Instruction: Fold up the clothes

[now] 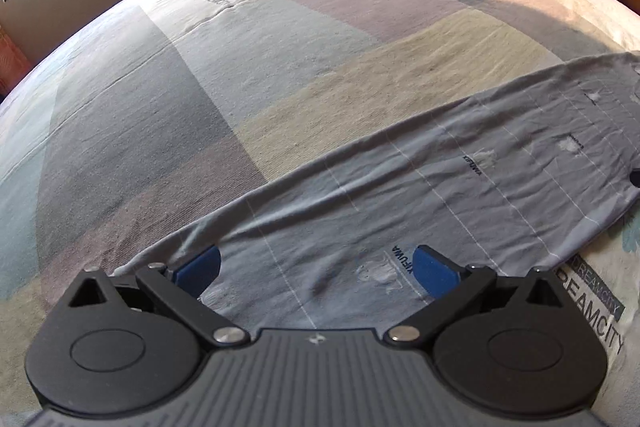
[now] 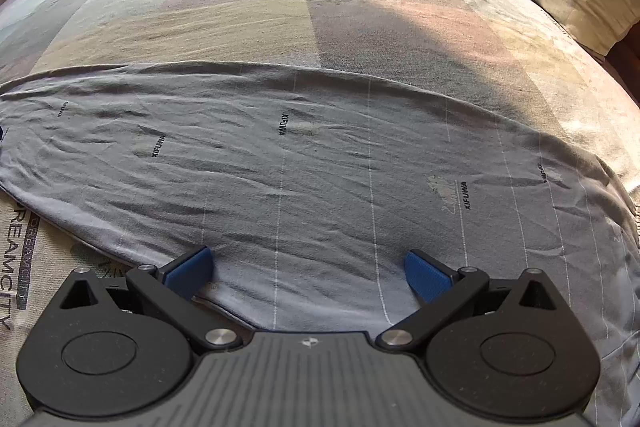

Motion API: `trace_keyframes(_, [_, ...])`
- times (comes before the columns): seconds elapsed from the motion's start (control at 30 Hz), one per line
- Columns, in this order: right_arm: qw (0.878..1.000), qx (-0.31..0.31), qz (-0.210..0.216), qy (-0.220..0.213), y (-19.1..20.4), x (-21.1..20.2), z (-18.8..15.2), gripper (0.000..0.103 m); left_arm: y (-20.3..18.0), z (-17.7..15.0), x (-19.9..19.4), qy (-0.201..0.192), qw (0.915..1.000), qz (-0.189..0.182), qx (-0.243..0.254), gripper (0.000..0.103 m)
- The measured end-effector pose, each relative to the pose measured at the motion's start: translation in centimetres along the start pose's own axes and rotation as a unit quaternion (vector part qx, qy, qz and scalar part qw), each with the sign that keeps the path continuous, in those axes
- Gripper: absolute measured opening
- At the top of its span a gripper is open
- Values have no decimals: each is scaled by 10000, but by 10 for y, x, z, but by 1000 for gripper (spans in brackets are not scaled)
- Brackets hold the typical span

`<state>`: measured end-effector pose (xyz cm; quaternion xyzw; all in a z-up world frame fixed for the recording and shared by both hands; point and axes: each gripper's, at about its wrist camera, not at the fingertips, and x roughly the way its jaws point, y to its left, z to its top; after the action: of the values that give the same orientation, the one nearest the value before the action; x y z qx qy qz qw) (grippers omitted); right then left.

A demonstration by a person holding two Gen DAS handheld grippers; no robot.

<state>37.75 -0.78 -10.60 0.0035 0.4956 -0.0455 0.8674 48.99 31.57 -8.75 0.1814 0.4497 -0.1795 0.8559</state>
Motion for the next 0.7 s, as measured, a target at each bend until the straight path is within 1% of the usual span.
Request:
trace_keyframes(0.07, [10000,1,13,75,-1,1,3,103,2,-5,3,70,9998,15,-159,102])
trace_keyframes(0.1, [9999,0,19,98,-1,1,3,103,7,-7,3,160,9993,35,-336,102])
trace_keyframes(0.13, [9999,0,19,105,-1,1,3,103,13,-10,2,249,9984,89,-506,103])
trace_keyframes(0.2, [10000,1,16,91,-1,2,3,103,21,-12,-4,349,9970,270,-633,102])
trace_keyframes(0.27, [10000,7,9,49,-1,1,0,103,19,-13,-16,282,9976,459,-434,102])
trace_keyframes(0.3, [10000,11,7,27,-1,0,0,103,17,-12,-22,222,9981,492,-313,102])
trace_keyframes(0.47, [10000,13,18,-36,-2,0,-1,103,-6,0,-48,158,9988,434,-162,102])
trace_keyframes(0.57, [9999,7,80,78,-4,0,3,103,-22,7,-63,115,9992,380,-100,102])
trace_keyframes(0.63, [9994,65,275,182,-9,-2,8,103,-37,12,-75,54,9995,313,-88,102])
trace_keyframes(0.7, [9971,251,711,59,-22,-12,11,103,-55,16,-82,71,9996,253,-144,102])
